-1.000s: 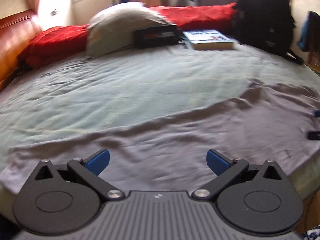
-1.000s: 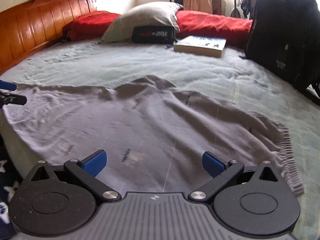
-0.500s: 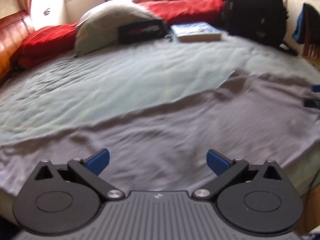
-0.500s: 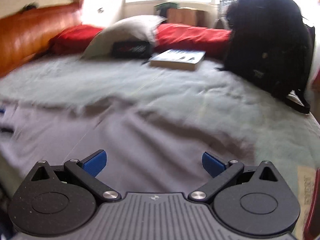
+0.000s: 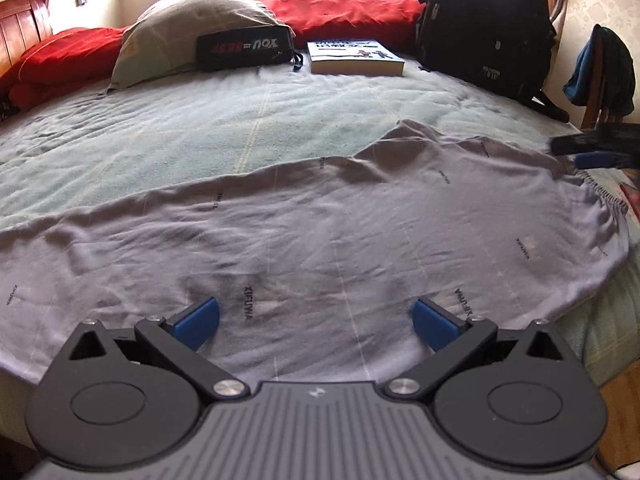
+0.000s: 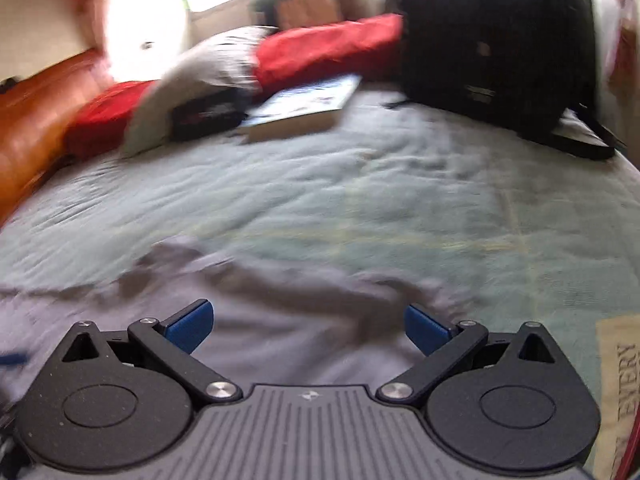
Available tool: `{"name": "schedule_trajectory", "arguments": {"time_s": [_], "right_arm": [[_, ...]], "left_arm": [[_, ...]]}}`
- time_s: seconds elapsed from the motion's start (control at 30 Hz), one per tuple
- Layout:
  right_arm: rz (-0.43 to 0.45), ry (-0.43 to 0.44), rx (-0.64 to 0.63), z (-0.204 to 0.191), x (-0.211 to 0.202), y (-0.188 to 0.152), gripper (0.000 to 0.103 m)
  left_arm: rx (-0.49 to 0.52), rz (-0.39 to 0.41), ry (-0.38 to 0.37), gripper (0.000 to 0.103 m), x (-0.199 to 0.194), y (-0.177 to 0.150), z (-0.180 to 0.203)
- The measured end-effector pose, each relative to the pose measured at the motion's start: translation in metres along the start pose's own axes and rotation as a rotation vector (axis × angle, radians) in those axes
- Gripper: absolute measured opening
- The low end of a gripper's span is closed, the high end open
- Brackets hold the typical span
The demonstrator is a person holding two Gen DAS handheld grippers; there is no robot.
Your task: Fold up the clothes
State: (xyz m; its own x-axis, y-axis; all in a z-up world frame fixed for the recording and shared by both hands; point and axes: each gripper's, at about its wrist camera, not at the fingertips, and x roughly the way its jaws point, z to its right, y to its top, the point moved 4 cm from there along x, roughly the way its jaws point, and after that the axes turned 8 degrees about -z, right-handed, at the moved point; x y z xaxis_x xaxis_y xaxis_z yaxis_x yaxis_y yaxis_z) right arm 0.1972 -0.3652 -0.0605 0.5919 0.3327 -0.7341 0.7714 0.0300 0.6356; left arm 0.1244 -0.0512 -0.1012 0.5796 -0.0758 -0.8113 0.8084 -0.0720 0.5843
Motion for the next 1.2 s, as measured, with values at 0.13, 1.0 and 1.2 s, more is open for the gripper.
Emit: {"name": "schedule_trajectory", "arguments": {"time_s": [0.13, 1.0, 1.2], "right_arm": [[-0.053, -0.034, -0.068, -0.016, -0.005, -0.044, 0.103], [-0.011, -0.025, -0.040, -0.052, -0.038, -0.090, 0.103], [-0.067, -0.183, -0.055, -0.048, -0.008, -0.091, 0.103]], "left_arm": [[0.012, 0.003, 0.016, 0.102, 0.000, -0.003, 0.005], [0.032, 0.060, -0.038, 0.102, -0.015, -0.005, 0.019], [0.009, -0.021, -0.147, 0.102, -0.014, -0.010, 0.017]]}}
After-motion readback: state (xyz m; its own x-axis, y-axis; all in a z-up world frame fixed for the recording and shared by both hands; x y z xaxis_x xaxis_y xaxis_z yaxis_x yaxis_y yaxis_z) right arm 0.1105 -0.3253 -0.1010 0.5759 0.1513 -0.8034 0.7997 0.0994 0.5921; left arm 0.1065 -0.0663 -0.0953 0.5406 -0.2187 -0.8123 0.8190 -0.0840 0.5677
